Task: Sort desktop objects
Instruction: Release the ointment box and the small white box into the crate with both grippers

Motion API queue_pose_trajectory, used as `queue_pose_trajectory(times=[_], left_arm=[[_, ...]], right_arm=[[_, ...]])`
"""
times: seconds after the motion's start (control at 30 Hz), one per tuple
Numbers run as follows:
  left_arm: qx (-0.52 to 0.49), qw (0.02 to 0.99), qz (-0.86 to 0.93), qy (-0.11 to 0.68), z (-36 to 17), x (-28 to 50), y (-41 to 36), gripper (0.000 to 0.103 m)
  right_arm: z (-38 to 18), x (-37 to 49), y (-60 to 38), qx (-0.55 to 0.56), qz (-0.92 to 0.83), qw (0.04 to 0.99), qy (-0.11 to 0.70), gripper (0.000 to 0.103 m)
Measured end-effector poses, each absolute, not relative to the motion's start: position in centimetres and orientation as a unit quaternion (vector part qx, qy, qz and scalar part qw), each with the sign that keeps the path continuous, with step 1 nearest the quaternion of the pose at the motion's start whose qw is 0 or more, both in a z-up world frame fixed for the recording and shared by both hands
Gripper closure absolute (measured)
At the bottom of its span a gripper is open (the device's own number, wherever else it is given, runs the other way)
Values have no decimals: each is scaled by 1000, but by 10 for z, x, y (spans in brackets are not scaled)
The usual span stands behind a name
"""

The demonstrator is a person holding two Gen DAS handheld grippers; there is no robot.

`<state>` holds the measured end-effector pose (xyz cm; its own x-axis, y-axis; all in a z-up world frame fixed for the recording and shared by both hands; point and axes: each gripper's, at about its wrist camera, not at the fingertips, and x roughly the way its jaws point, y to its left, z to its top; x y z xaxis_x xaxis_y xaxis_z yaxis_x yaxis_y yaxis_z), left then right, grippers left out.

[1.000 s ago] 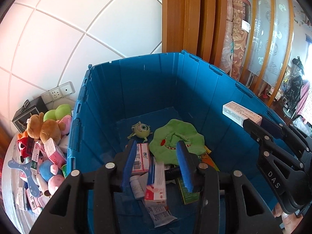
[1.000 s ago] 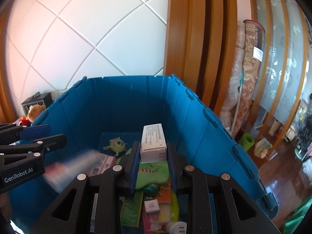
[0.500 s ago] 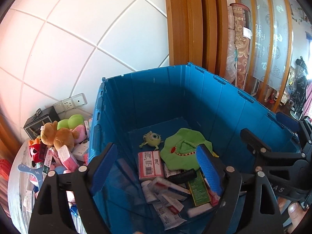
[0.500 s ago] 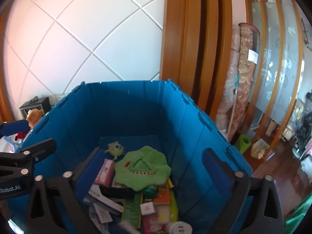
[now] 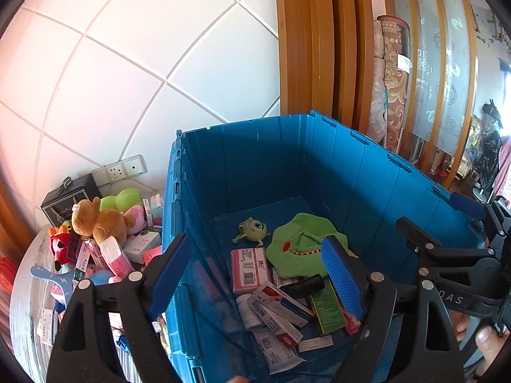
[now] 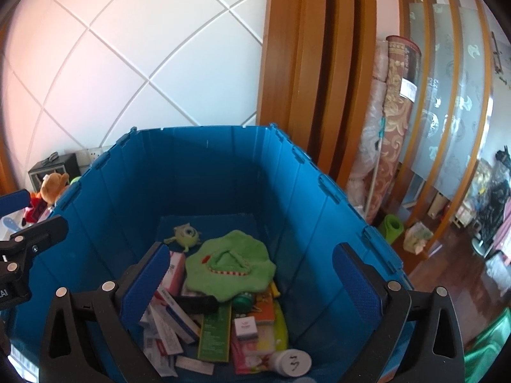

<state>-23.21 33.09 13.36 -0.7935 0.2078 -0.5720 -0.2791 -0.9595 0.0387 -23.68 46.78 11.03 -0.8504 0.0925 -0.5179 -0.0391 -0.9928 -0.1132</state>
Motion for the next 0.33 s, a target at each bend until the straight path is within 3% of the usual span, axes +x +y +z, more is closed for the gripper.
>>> queue_pose_trajectory(times=[0.33], left_arm=[[-296, 127, 945, 56, 132, -231, 326, 20]], right_arm=[[105, -237, 470, -283, 958, 34, -45, 0]])
